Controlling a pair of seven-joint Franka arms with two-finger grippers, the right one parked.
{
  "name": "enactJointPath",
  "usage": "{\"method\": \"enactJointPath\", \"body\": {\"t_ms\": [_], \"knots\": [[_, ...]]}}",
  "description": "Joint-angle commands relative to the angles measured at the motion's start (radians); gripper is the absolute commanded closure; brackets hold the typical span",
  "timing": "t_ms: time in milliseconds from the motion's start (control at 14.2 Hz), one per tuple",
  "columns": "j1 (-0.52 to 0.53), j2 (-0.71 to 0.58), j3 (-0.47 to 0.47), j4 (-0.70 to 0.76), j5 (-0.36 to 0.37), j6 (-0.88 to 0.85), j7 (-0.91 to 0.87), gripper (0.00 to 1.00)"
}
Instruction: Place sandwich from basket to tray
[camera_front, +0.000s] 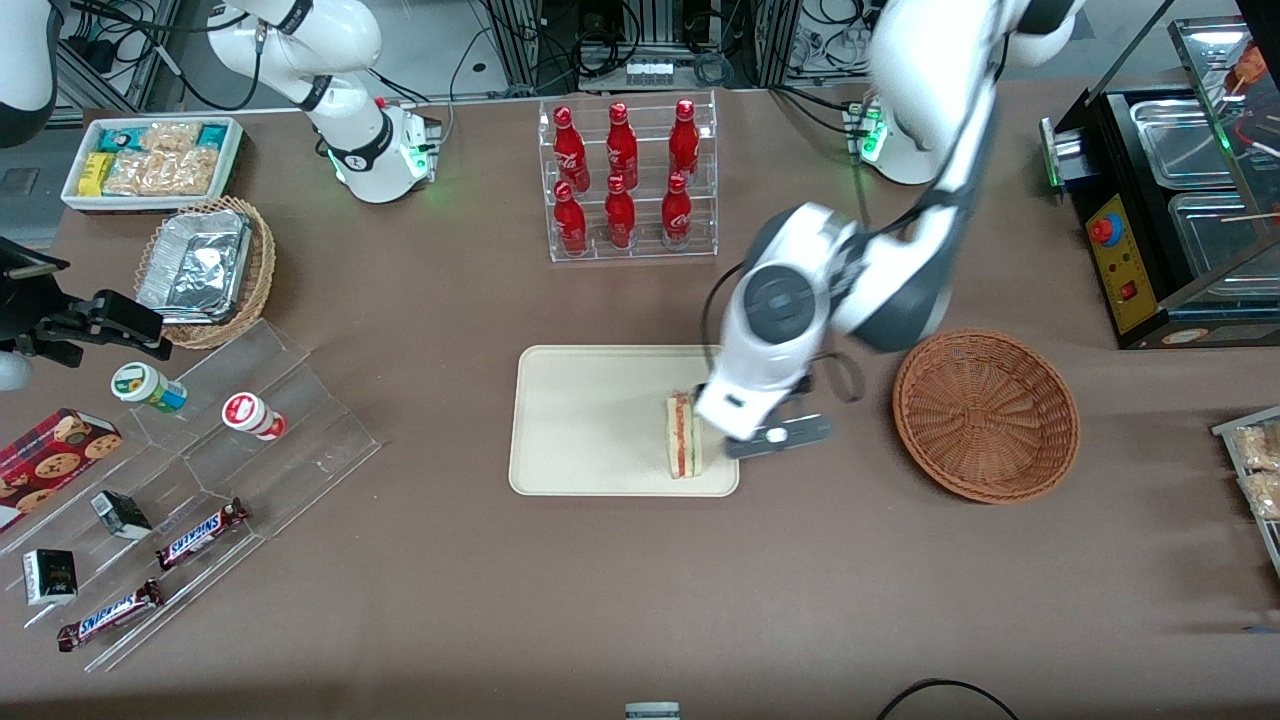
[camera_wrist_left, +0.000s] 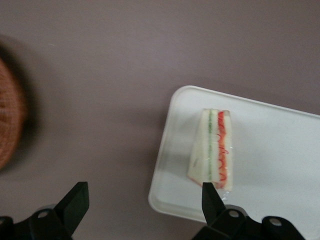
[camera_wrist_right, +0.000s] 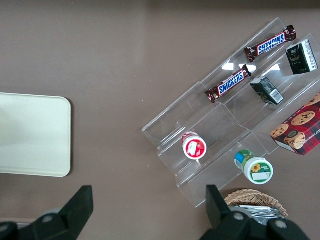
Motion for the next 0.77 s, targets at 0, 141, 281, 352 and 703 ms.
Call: {"method": "enactJointPath", "body": {"t_ms": [0,141,281,352,703], "knots": [[0.105,-0.172,0.006,-0.111,0.002,-0.077,0.155,0.00],[0.182,-0.255,0.009,-0.161,0.000,-0.085,0.280,0.00],[0.230,-0.330,0.010,-0.209,0.006,-0.092,0.352,0.00],[0.260,-0.373,0.010,-0.241,0.009,-0.100,0.395,0.00],[0.362,-0.508,-0.008,-0.286,0.055,-0.201,0.507,0.00]]}}
